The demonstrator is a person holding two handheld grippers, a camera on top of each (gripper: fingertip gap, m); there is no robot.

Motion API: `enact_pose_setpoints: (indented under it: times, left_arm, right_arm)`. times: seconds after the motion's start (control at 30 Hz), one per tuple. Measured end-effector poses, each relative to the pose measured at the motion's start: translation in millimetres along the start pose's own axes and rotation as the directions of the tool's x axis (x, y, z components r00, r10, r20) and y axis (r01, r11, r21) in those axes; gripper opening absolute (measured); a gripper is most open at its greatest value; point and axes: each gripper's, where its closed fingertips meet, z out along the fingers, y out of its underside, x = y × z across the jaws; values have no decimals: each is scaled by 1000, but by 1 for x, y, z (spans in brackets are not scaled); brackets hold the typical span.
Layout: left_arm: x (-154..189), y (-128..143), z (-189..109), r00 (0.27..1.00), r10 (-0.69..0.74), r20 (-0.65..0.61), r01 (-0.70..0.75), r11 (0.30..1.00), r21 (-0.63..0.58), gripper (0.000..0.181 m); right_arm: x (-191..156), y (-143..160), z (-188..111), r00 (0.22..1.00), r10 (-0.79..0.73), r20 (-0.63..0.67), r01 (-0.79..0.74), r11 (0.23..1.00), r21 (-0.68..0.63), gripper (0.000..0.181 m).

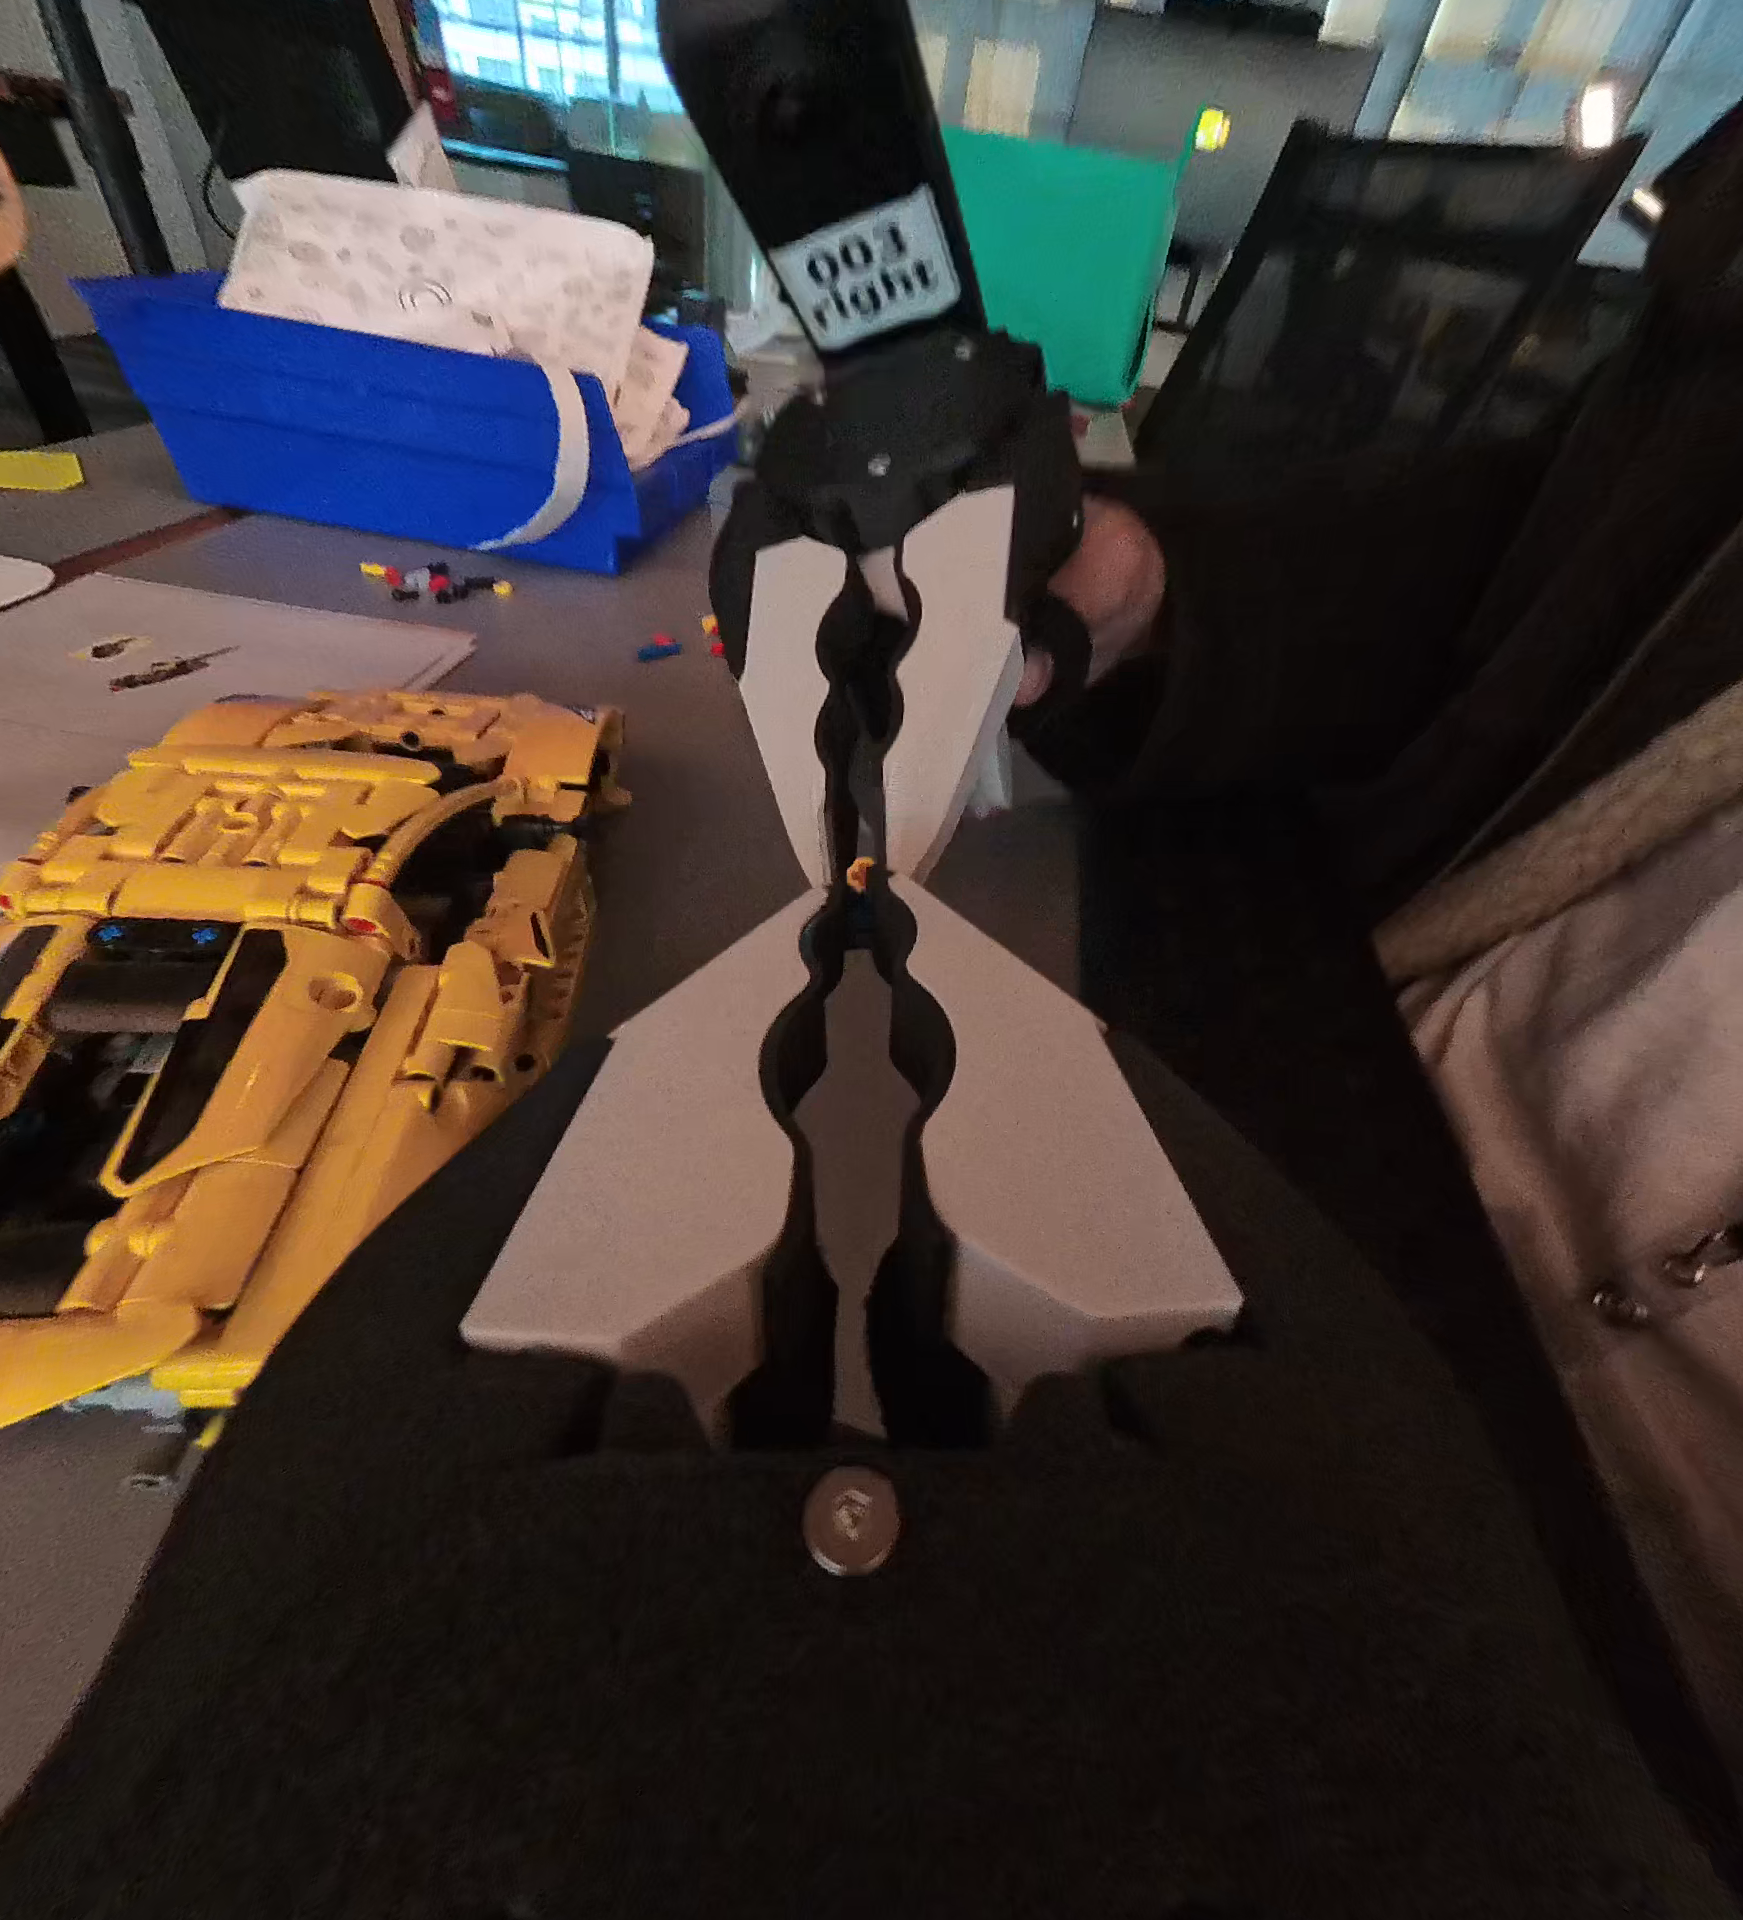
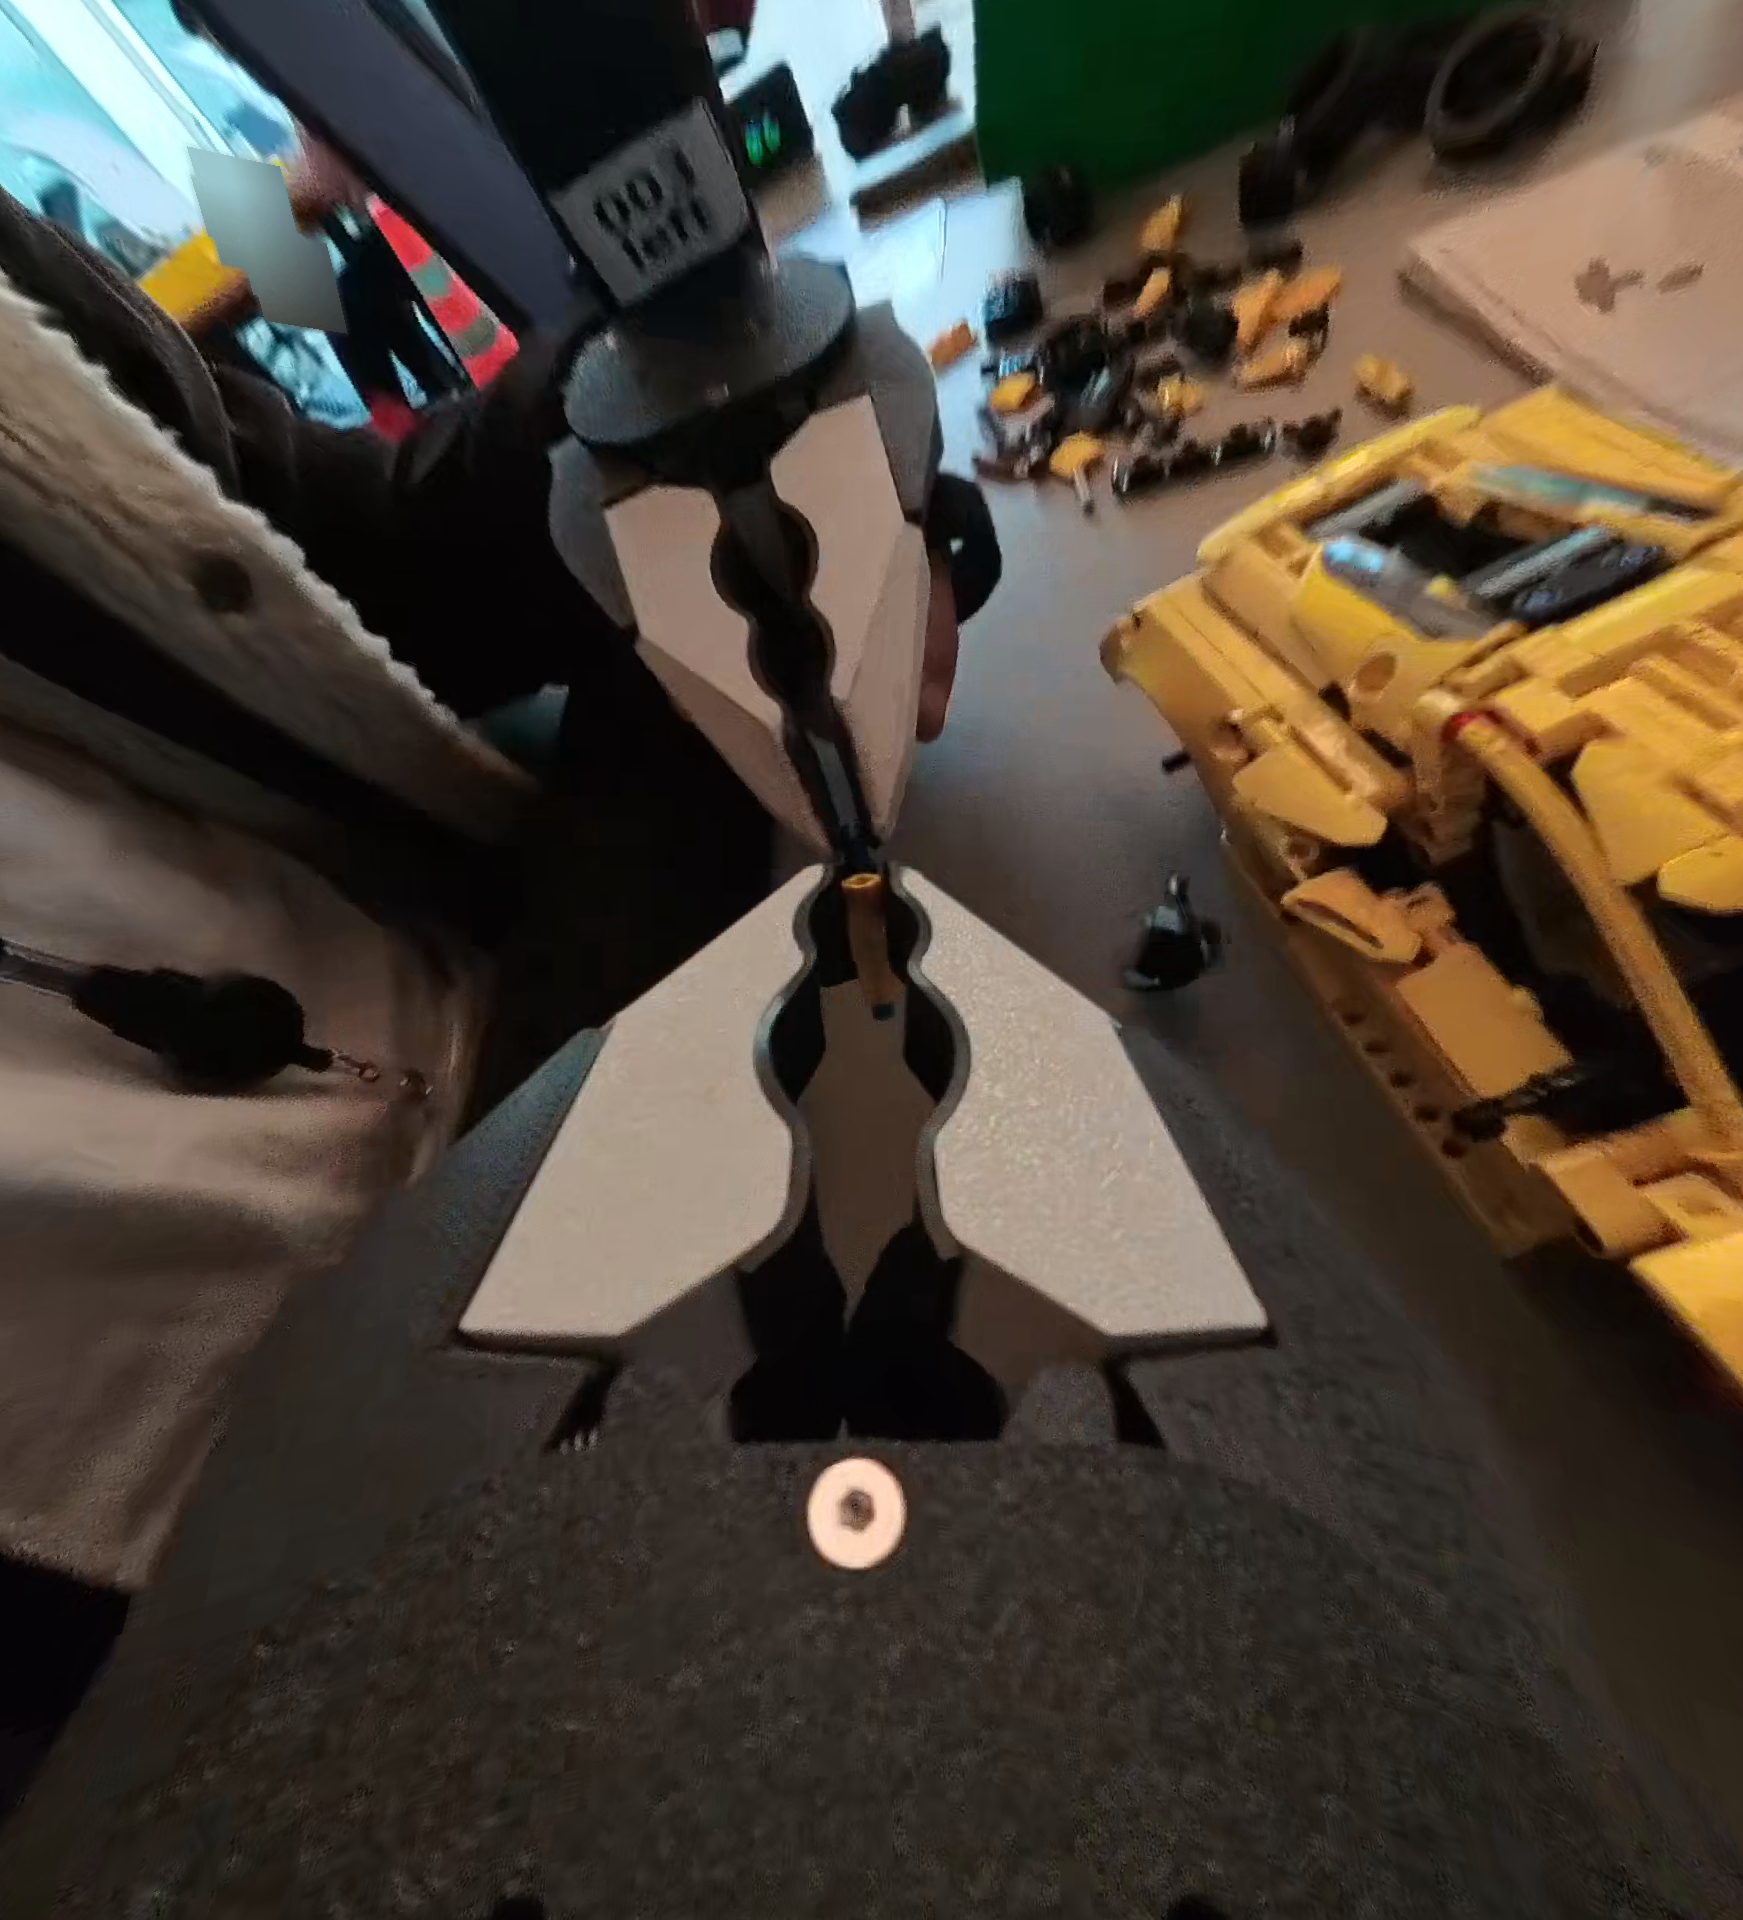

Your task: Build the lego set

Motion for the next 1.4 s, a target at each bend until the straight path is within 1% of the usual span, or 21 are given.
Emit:
enact_pose_setpoints:
  times: [0.07, 0.13, 0.23, 0.3, 0.37, 0.43, 0.5, 0.53, 0.67, 0.73, 0.87, 0.93, 0.97, 1.0, 1.03, 1.1, 1.13, 1.2, 1.27, 1.3, 1.4]
  left_arm:
    - [5, 7, 3, 1000, 9, -15, -10, 999, -37, 4]
    - [8, 12, 5, 1000, 19, -16, -20, 998, -65, 4]
    - [-1, 13, 2, 999, 20, 44, -16, 997, -82, 5]
    - [-9, 3, -7, 995, -26, 93, 28, 999, -28, 14]
    - [-12, -5, -15, 990, -93, 101, 90, 995, 34, 19]
    - [-8, -7, -19, 986, -149, 81, 144, 987, 65, 25]
    - [-3, -9, -19, 979, -198, 57, 192, 977, 95, 29]
    - [0, -13, -19, 976, -213, 40, 207, 971, 119, 30]
    - [5, -25, -19, 966, -260, -10, 257, 949, 185, 30]
    - [5, -26, -21, 965, -262, -10, 259, 948, 186, 24]
    - [5, -19, -22, 967, -256, 3, 253, 956, 146, 23]
    - [3, -12, -27, 975, -218, 41, 213, 972, 94, 23]
    - [0, -6, -33, 978, -198, 69, 194, 979, 61, 23]
    - [-3, 1, -39, 979, -178, 100, 177, 984, 23, 23]
    - [-7, 9, -46, 978, -162, 130, 165, 986, -17, 23]
    - [-16, 23, -56, 973, -137, 184, 154, 985, -82, 23]
    - [-20, 27, -59, 970, -126, 208, 149, 984, -100, 23]
    - [-29, 32, -60, 959, -127, 255, 156, 983, -95, 23]
    - [-35, 32, -62, 948, -120, 296, 151, 985, -82, 23]
    - [-37, 30, -63, 945, -108, 309, 137, 988, -72, 23]
    - [-40, 26, -66, 942, -121, 313, 138, 990, -32, 23]
  right_arm:
    - [-3, 8, -3, 998, 65, 11, -65, 996, -68, 6]
    - [-3, 13, -3, 994, 104, 15, -103, 992, -75, 6]
    - [3, 26, 0, 992, 123, -22, -125, 988, -91, 6]
    - [2, 20, -1, 991, 133, 9, -133, 991, -4, 6]
    - [1, 6, -4, 980, 187, 62, -193, 974, 118, 6]
    - [-2, -10, -9, 967, 219, 130, -243, 945, 221, 6]
    - [-6, -30, -15, 962, 202, 184, -254, 908, 333, 6]
    - [-9, -36, -16, 959, 192, 208, -258, 897, 360, 6]
    - [-16, -43, -6, 969, 133, 210, -206, 902, 380, 6]
    - [-16, -43, -2, 975, 111, 193, -178, 909, 377, 6]
    - [-16, -40, 2, 980, 95, 174, -155, 915, 373, 6]
    - [-13, -33, 5, 981, 98, 168, -149, 932, 331, 9]
    - [-8, -31, 4, 983, 101, 152, -145, 936, 319, 18]
    - [-1, -29, 2, 988, 92, 121, -125, 942, 312, 26]
    - [8, -23, 2, 996, 60, 73, -78, 958, 276, 26]
    - [27, -1, 10, 993, -105, -58, 110, 990, 84, 26]
    - [34, 8, 16, 975, -201, -92, 201, 980, -14, 29]
    - [42, 16, 28, 937, -326, -123, 305, 938, -161, 33]
    - [47, 20, 35, 916, -377, -138, 334, 907, -257, 29]
    - [48, 21, 37, 913, -383, -139, 334, 899, -282, 24]
    - [47, 33, 40, 920, -374, -119, 318, 889, -329, 27]
